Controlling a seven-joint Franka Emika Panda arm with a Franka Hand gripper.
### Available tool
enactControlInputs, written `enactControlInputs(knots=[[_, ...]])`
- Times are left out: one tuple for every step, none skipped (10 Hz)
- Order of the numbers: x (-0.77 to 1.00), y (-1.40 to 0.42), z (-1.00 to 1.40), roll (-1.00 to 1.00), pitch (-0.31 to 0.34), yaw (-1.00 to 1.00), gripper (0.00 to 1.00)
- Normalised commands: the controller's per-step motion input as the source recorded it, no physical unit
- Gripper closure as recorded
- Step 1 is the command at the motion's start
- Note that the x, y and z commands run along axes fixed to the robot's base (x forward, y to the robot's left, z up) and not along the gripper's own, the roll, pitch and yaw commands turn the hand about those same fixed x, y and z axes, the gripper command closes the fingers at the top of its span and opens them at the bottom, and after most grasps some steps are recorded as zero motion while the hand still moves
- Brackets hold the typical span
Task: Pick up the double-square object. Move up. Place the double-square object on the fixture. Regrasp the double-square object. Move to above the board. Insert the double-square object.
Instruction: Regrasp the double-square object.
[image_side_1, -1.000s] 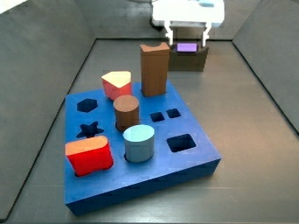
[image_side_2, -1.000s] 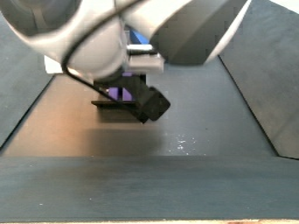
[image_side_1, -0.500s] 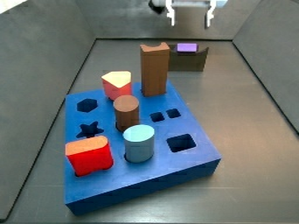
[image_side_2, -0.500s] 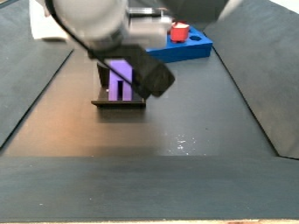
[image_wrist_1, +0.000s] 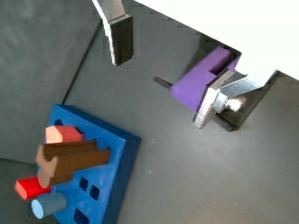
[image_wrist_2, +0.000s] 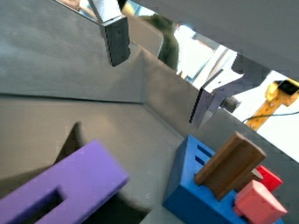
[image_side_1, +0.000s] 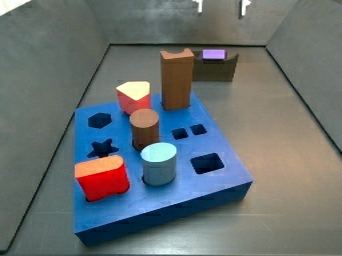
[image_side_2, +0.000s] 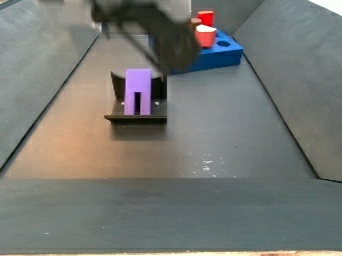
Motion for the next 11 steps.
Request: enactControlInputs(knots=[[-0.11,-0.51,0.54,1.0,0.042,0.02,0.0],[-0.1,-0.41,0.4,1.0,0.04,0.02,0.0],[-0.06,-0.18,0.12,1.0,0.039,0.02,0.0],[-0.02,-0.06,0.01,1.0,0.039,0.02,0.0],[-0.01,-0.03,0.02,1.0,0.041,0.02,0.0],[-0.02,-0.03,0.03,1.0,0.039,0.02,0.0],[-0.02,-0.04,0.03,1.0,0.034,0.02,0.0],[-0.03,-0.03,0.01,1.0,0.031,0.02,0.0],[-0.03,-0.03,0.01,1.0,0.025,0.02,0.0],[-0.03,-0.02,0.01,1.0,0.02,0.02,0.0],[-0.03,-0.02,0.01,1.0,0.017,0.02,0.0]])
